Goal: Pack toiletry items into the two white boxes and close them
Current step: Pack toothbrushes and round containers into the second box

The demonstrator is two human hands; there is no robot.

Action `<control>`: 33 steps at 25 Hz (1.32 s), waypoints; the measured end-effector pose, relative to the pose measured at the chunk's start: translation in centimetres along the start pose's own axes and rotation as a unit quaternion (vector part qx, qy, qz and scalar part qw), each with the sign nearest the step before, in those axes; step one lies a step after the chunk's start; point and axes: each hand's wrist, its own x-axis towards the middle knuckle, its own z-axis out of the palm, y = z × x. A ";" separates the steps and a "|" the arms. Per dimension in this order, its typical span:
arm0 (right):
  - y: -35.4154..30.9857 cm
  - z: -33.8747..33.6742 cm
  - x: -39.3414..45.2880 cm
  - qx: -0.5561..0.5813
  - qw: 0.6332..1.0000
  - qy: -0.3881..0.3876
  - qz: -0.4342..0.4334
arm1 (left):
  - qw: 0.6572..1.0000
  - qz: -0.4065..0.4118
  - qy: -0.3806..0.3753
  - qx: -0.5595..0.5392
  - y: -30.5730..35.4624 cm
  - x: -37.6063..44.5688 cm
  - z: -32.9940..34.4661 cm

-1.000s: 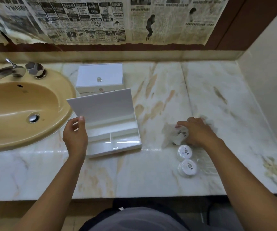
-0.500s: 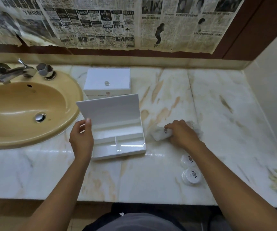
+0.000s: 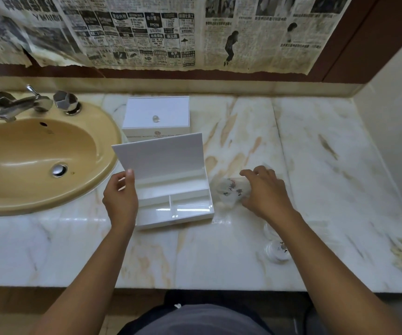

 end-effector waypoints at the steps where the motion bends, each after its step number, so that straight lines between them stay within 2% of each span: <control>1: 0.1 -0.4 -0.8 0.013 1.000 0.020 0.014 | 1.000 -0.001 0.002 0.001 0.0 0.0 0.0; 4: 0.9 -0.7 -3.1 0.039 0.996 0.033 0.069 | 1.000 0.002 0.004 0.005 0.0 0.0 0.0; 10: 2.5 1.4 -5.5 -0.007 0.989 -0.086 0.123 | 1.000 0.003 0.008 0.010 0.0 -0.1 0.1; 14: 2.7 2.7 -5.4 -0.009 0.987 -0.094 0.132 | 1.000 0.000 0.005 0.011 0.0 0.1 0.0; 21: 2.2 3.5 -4.8 0.006 0.992 -0.064 0.107 | 1.000 -0.007 0.008 0.004 0.3 -0.2 0.0; 33: -2.8 4.8 -3.2 0.075 0.997 -0.014 0.000 | 1.000 -0.003 0.005 -0.003 0.3 -0.2 0.0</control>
